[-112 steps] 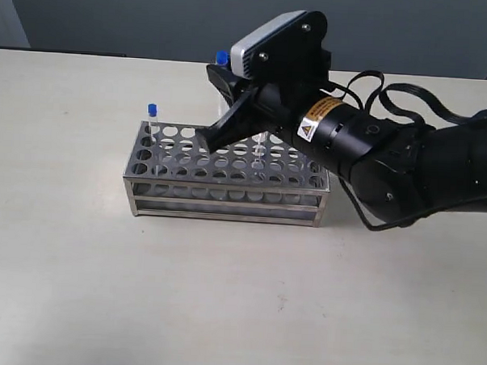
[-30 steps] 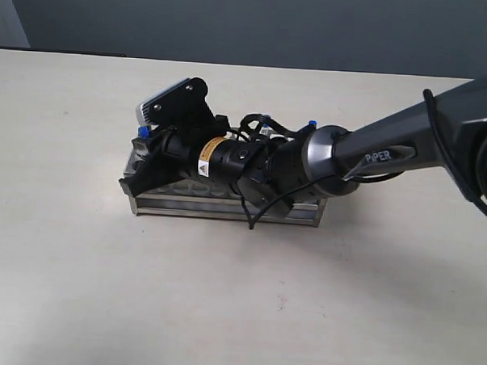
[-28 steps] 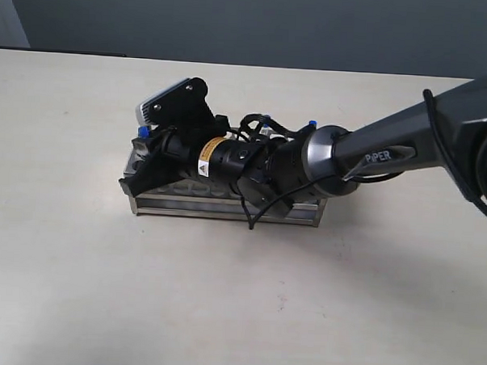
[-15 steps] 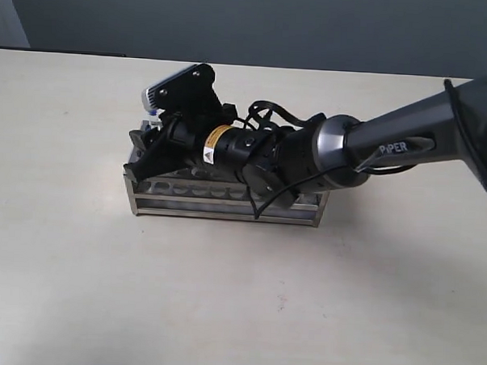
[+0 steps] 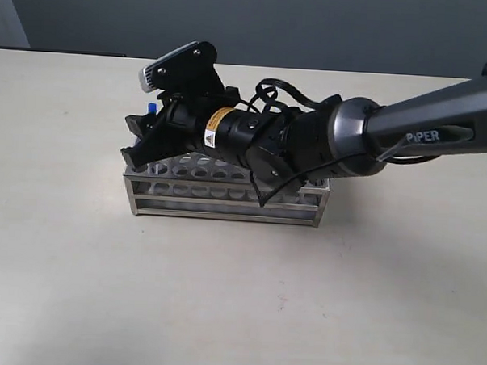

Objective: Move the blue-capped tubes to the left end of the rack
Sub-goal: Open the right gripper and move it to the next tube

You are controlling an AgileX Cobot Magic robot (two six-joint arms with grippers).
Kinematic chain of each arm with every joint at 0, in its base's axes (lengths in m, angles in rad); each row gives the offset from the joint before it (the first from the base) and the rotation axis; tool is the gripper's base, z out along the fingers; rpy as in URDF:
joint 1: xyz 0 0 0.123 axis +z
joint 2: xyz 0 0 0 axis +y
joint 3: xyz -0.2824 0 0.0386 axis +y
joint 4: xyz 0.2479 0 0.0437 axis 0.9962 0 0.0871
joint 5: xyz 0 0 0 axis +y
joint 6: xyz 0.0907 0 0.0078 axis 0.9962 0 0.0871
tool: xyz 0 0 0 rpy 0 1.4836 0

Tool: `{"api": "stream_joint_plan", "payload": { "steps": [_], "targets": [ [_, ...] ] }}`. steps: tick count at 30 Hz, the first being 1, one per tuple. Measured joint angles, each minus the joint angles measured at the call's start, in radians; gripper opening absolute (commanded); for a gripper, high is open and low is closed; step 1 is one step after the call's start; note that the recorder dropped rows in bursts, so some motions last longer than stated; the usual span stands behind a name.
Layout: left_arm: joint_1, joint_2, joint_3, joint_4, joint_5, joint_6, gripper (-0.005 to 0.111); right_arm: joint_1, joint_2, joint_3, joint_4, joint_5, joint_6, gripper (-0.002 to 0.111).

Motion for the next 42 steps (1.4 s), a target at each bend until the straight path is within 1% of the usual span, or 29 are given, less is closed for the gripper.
{"api": "stream_joint_plan", "payload": {
  "steps": [8,17,24,27,31,34,42],
  "targets": [
    [0.0,0.0,0.0,0.0,0.0,0.0,0.0,0.0,-0.073,0.019,0.0,0.049,-0.044,0.057],
    [0.0,0.0,0.0,0.0,0.0,0.0,0.0,-0.004,-0.2,0.131,0.017,0.051,-0.099,0.057],
    [0.0,0.0,0.0,0.0,0.0,0.0,0.0,-0.067,-0.36,0.297,0.024,0.051,-0.105,0.057],
    [0.0,0.0,0.0,0.0,0.0,0.0,0.0,-0.122,-0.43,0.438,0.026,0.045,-0.105,0.057],
    [0.0,0.0,0.0,0.0,0.0,0.0,0.0,-0.152,-0.433,0.515,0.063,-0.019,-0.147,0.057],
    [0.0,0.0,0.0,0.0,0.0,0.0,0.0,-0.152,-0.409,0.515,0.119,-0.093,-0.2,0.057],
    [0.0,0.0,0.0,0.0,0.0,0.0,0.0,-0.152,-0.329,0.518,0.157,-0.124,-0.25,0.057]
  ]
}}
